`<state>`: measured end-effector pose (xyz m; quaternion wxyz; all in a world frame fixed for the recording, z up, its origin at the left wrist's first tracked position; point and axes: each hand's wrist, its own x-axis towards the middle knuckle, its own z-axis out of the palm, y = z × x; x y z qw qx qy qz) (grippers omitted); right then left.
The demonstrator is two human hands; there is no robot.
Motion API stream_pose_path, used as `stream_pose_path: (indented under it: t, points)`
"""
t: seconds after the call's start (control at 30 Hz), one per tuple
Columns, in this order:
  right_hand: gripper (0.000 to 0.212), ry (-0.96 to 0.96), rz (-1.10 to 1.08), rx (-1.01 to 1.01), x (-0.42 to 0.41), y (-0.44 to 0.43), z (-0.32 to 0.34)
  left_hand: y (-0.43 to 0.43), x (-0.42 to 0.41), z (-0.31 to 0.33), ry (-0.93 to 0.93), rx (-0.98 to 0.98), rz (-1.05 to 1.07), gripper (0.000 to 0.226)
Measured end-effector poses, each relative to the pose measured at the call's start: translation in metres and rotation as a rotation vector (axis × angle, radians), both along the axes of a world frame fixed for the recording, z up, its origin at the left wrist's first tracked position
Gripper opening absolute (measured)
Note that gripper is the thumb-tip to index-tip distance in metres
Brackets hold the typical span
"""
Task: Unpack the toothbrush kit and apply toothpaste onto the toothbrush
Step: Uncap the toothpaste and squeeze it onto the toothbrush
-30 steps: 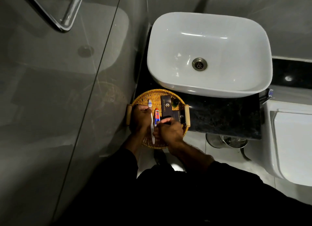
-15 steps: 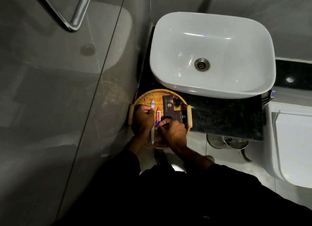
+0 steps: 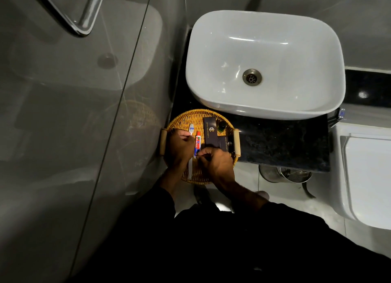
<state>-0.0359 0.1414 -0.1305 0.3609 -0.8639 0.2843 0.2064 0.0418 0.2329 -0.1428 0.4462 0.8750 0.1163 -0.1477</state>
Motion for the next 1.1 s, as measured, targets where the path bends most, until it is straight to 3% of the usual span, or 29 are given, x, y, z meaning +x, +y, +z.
stream_pose_path:
  t: [0.53,0.7,0.97,1.1]
  points:
    - [0.036,-0.004,0.108,-0.010,-0.005,-0.001,0.000,-0.002,-0.002,0.004,-0.050,0.058,-0.042,0.016]
    - [0.017,-0.218,0.205,0.159,-0.021,-0.004,0.012,-0.002,0.000,0.006,-0.045,0.081,-0.051,0.014]
    - [0.019,-0.188,0.411,0.288,-0.073,-0.032,0.021,-0.001,-0.010,0.016,-0.035,0.061,-0.018,0.024]
    - [0.012,-0.249,0.325,0.260,-0.099,-0.059,0.025,-0.005,-0.030,0.019,-0.097,0.030,-0.064,0.021]
